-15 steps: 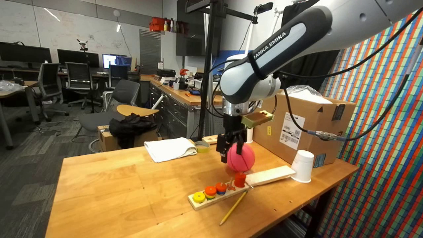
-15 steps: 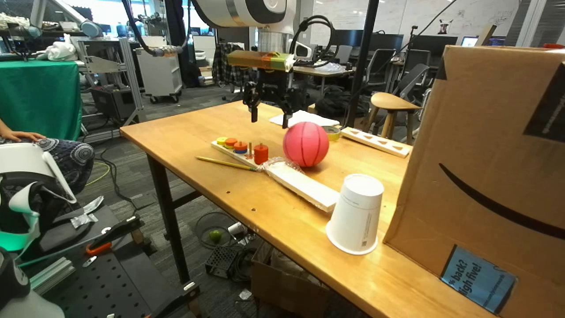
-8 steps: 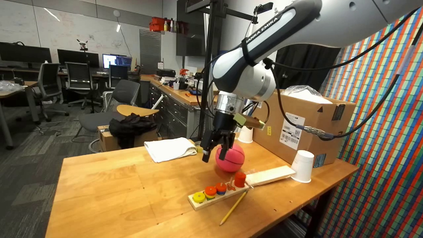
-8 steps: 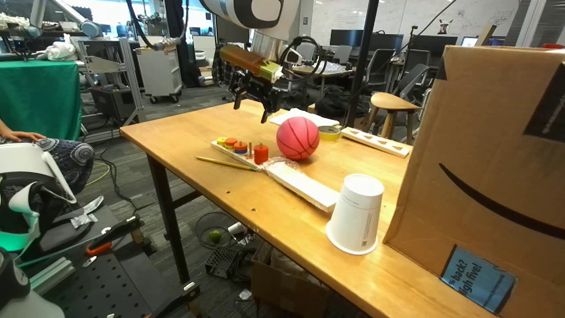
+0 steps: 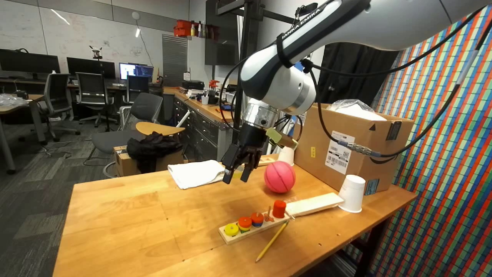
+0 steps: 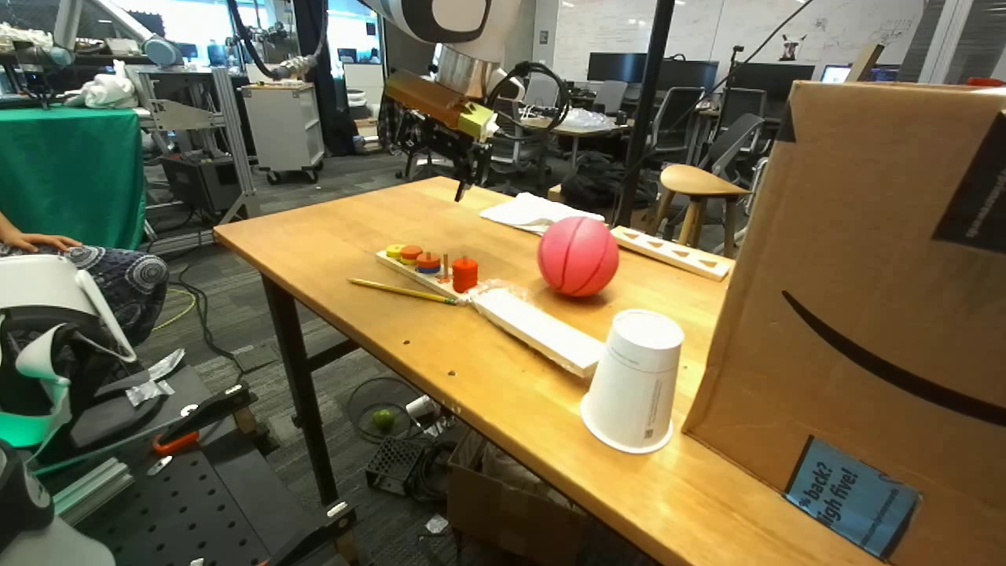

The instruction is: Push the ball towards the box

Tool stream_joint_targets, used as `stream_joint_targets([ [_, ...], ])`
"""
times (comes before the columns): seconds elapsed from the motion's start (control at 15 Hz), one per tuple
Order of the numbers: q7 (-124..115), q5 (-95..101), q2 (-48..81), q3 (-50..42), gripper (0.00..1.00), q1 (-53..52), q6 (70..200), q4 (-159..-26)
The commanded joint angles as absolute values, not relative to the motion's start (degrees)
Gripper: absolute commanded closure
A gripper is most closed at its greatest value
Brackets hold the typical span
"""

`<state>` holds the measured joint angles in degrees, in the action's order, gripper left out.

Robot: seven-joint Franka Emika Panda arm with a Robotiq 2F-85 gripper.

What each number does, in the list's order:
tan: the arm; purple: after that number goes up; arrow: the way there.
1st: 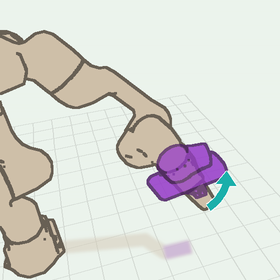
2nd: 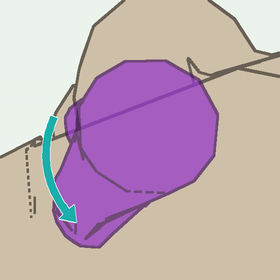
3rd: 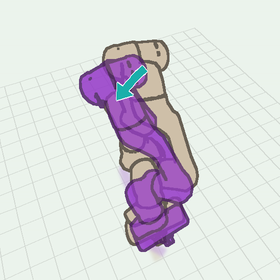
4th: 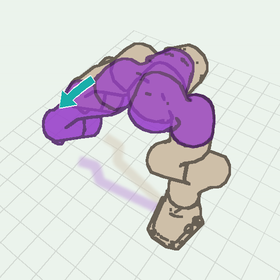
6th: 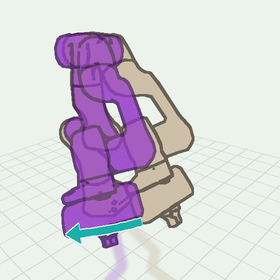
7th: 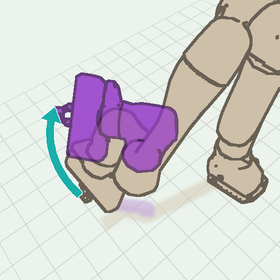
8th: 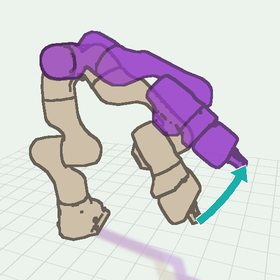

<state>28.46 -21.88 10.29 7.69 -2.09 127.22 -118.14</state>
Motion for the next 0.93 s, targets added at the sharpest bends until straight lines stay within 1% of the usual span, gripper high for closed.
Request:
stream_joint_targets([
  [0.0, 28.15, -19.73, 11.10, 7.35, 0.00, -2.06, 129.84, -117.31],
  [0.4, 24.89, -13.74, 12.76, 6.19, 0.00, -1.97, 132.45, -117.13],
  [0.87, 19.72, -9.35, 14.99, 5.21, 0.00, -1.79, 132.23, -116.95],
])
